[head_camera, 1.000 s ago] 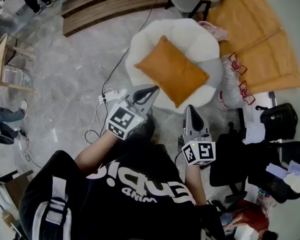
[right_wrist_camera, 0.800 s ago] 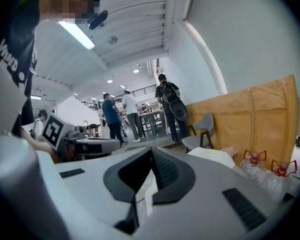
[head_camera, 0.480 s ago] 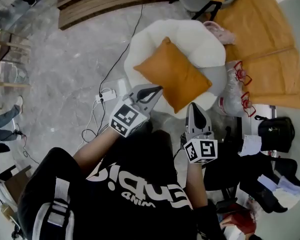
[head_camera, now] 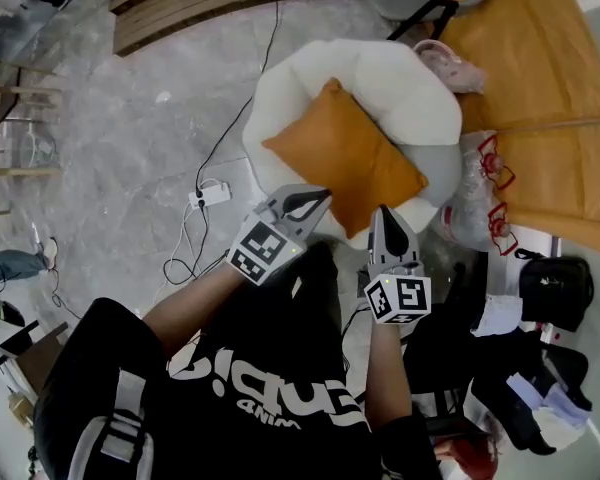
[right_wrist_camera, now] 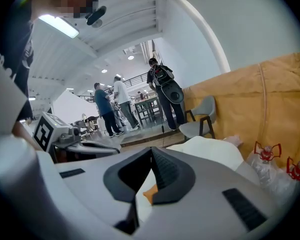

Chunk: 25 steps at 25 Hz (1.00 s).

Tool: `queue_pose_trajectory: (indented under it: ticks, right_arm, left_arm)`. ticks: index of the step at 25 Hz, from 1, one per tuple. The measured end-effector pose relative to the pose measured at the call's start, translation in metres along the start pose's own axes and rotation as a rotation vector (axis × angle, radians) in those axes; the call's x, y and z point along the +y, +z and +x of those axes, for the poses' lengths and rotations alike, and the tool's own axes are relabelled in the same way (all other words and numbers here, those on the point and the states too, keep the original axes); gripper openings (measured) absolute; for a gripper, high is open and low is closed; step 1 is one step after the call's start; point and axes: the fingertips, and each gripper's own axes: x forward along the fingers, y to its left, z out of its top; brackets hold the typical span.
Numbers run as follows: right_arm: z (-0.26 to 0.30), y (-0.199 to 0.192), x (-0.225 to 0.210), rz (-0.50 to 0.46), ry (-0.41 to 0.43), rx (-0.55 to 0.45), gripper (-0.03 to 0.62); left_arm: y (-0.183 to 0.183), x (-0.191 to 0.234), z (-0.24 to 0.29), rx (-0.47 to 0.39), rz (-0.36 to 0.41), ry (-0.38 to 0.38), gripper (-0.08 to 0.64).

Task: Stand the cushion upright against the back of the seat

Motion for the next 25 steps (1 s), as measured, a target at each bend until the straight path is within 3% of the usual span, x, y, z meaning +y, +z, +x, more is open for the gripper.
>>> queue_pose_trajectory:
  ticks: [8, 17, 20, 23, 25]
  right_arm:
    - [0.047, -0.029, -0.052, 0.014, 0.012, 0.08, 0.02]
    - [0.083, -0.108, -0.101, 0.002, 0.041, 0.194, 0.02]
    - [0.096, -0.137, -0.117, 0.008, 0.035, 0.243, 0.021]
    - [0.108, -0.167, -0.133, 0.021, 0.021, 0.277, 0.026]
    - [0.115, -0.189, -0.143, 0.032, 0.014, 0.306, 0.076]
  left_arm:
    - [-0.032, 0.018, 0.065, 0.081, -0.029, -0.008, 0.008]
    - [-0.106, 0.052, 0.117, 0.169, -0.118, 0.005, 0.011]
    - [-0.14, 0.065, 0.131, 0.213, -0.142, 0.007, 0.041]
    - [-0.173, 0.076, 0.145, 0.262, -0.167, 0.008, 0.118]
    - [-0.193, 0.08, 0.153, 0.291, -0.195, 0.006, 0.132]
